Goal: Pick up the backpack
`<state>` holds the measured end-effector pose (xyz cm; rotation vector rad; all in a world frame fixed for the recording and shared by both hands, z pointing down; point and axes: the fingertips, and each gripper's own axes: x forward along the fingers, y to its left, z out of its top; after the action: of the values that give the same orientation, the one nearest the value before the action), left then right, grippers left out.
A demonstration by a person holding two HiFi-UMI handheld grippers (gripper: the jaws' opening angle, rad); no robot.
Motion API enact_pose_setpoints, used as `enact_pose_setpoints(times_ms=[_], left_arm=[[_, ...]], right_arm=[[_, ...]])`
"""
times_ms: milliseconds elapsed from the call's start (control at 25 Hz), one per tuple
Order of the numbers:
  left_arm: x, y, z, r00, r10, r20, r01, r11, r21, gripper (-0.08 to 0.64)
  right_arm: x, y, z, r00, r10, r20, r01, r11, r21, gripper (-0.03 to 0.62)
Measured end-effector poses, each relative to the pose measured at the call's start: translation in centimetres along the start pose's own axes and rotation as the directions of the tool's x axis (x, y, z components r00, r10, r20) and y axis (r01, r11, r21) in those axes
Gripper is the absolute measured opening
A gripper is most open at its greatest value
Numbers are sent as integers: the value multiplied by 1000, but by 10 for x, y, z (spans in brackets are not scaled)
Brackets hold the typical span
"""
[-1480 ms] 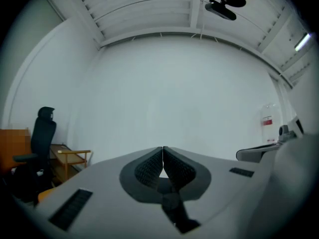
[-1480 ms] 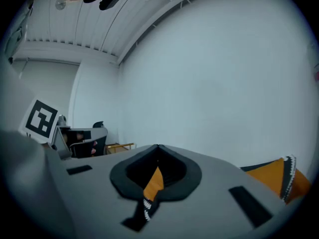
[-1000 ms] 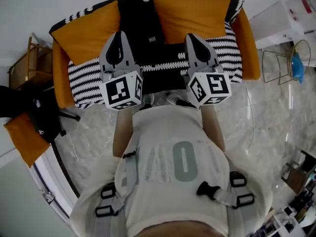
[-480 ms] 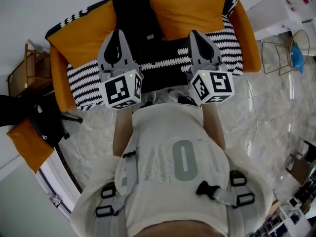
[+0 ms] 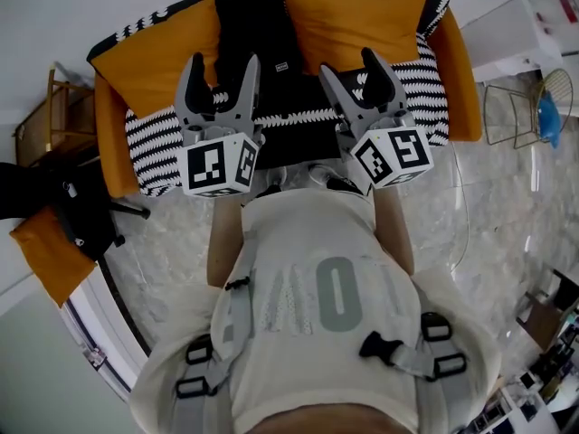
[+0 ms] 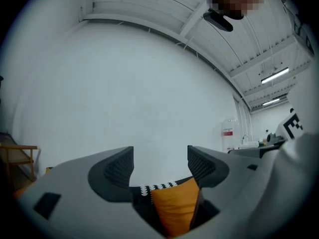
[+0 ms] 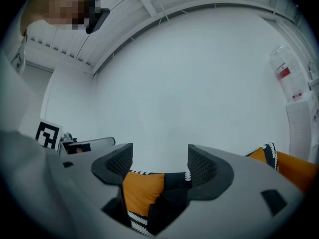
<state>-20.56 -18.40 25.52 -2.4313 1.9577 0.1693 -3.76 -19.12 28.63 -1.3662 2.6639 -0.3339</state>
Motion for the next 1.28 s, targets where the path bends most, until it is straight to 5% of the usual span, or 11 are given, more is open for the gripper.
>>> enact_pose_setpoints(times_ms=[280,720,920,1280], left_arm=[[10,15,-11,1000,4,-9,-5,996,-86,336],[35,51,-89,978,62,-197,-70,997,-35,337],[66,104,-207,928,116,-354,-131,991,-18,351],[64,188,-474,780,165,-604,-260,963,-73,383]], right_arm=[[15,-18,-6,999,-35,-21,37,995,98,374],[61,-53,-61,979,-61,-193,91,985,149,379],[114,-91,-141,952,-64,-300,119,979,167,379],[173,-156,-363,870,-91,-485,150,985,84,339]])
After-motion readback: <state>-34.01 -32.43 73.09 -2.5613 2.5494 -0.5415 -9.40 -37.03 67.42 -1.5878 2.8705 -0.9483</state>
